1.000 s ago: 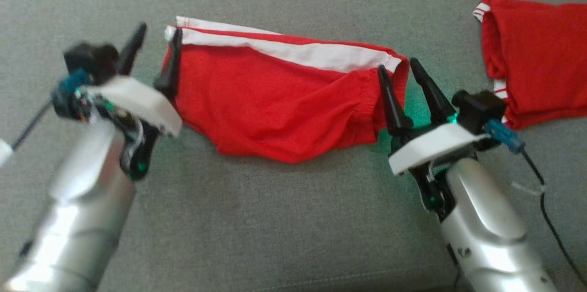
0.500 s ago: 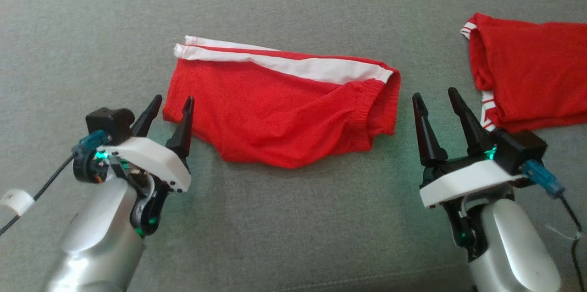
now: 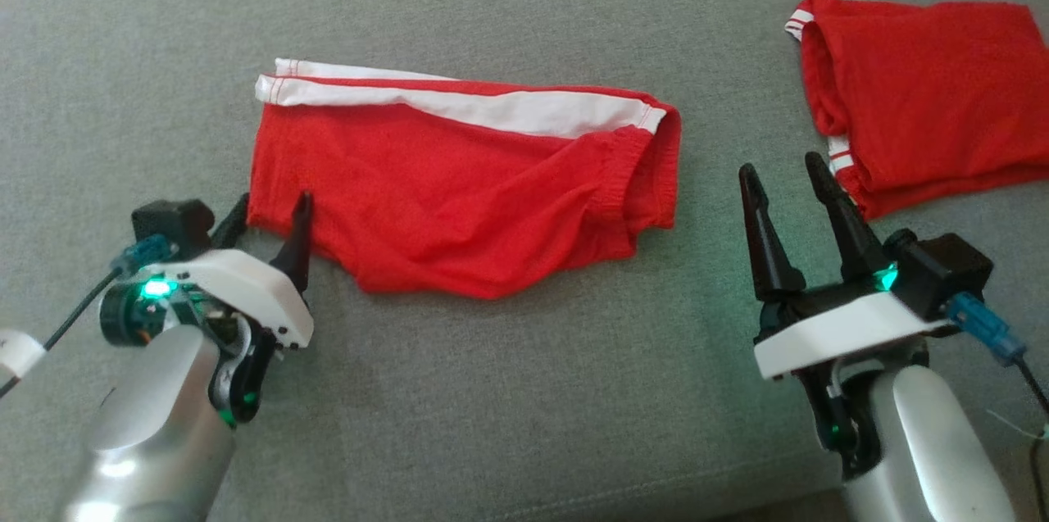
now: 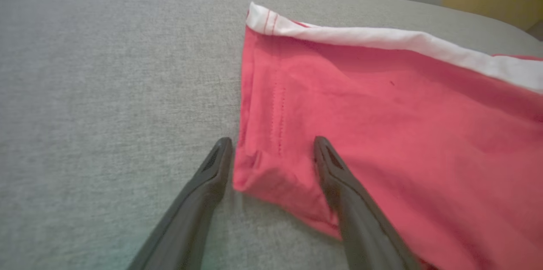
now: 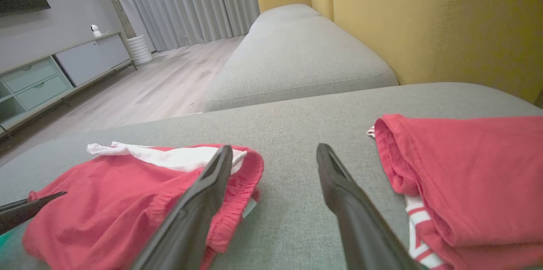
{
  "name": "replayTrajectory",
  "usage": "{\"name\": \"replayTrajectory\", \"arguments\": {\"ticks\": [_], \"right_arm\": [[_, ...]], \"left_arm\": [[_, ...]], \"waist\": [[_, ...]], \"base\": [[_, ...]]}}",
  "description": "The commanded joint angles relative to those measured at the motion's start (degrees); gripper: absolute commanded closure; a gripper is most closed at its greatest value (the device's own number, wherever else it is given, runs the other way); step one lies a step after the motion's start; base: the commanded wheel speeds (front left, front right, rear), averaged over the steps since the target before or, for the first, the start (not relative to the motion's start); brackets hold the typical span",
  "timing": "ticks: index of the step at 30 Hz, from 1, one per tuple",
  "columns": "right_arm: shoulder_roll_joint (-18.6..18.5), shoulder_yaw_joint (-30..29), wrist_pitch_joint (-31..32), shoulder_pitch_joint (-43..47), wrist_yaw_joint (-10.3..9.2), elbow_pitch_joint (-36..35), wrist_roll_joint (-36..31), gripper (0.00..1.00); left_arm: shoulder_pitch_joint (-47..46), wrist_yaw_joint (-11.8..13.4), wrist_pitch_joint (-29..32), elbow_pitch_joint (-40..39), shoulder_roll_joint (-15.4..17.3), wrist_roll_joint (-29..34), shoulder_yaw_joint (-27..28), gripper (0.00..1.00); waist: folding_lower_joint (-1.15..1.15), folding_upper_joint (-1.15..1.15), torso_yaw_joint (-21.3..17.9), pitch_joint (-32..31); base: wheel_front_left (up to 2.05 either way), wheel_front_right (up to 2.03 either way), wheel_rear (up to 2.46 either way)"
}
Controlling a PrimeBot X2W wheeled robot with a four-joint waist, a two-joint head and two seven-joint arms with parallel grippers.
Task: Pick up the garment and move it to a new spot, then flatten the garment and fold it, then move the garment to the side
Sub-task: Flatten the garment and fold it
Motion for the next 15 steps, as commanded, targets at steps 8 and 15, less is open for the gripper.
{"name": "replayTrajectory", "arguments": {"ticks": [8,15], "right_arm": [[0.0,2.0,0.3,-0.3,0.19,-2.2,0.4,0.00],[0.0,1.2,-0.2,0.1,0.19,-1.8,0.3,0.00]], "left_arm": [[-1.5,-2.2,3.6,-0.5,0.4,-1.5,-0.7,0.71],[-1.4,-2.5,0.3,-1.6,0.4,-1.6,-0.3,1.00]], "waist": [[0.00,0.00,-0.5,-0.3],[0.00,0.00,-0.3,-1.7]], "base": [[0.00,0.00,0.00],[0.00,0.00,0.00]]}}
